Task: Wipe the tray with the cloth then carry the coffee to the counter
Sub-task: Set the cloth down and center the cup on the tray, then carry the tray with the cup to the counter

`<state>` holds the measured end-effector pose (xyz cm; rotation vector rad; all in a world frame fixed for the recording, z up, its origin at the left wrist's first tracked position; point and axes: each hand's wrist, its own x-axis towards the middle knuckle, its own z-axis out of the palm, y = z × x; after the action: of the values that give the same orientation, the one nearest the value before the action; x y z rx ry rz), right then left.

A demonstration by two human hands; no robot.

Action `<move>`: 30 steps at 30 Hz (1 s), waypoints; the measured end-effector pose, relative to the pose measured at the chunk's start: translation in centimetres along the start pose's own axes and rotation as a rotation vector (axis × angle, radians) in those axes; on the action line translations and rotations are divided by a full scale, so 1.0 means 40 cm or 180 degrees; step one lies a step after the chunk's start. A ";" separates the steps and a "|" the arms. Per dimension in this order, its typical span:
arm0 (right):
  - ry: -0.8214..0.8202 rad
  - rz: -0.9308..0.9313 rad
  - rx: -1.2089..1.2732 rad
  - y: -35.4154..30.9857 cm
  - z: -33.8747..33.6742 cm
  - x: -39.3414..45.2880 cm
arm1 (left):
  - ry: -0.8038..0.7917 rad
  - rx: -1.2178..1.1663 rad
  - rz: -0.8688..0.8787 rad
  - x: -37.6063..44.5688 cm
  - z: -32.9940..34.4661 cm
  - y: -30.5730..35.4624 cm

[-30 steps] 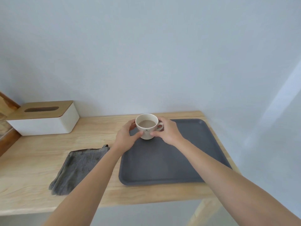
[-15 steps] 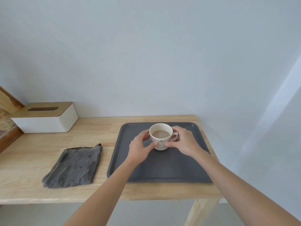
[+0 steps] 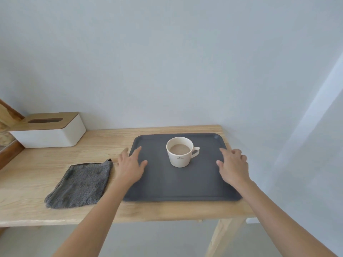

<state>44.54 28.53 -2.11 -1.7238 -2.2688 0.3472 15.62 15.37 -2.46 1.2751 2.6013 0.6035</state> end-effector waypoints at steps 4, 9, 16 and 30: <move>-0.0008 0.0057 -0.0016 0.030 0.016 -0.026 | -0.0049 0.0204 0.0004 0.003 -0.005 -0.049; 0.0094 0.0168 -0.0355 0.028 0.012 -0.031 | 0.0071 0.0006 0.0067 0.019 -0.004 -0.050; 0.0141 0.0449 -0.0042 0.038 -0.006 -0.069 | -0.0056 -0.0144 0.0422 0.058 -0.020 -0.022; 0.0929 0.1606 0.0081 0.238 -0.161 -0.322 | -0.0596 -0.0467 0.1803 0.050 0.061 0.301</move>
<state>58.70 18.77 -0.31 -2.1582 -1.6074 0.2011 23.77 24.23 0.60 1.9197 1.9964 0.7003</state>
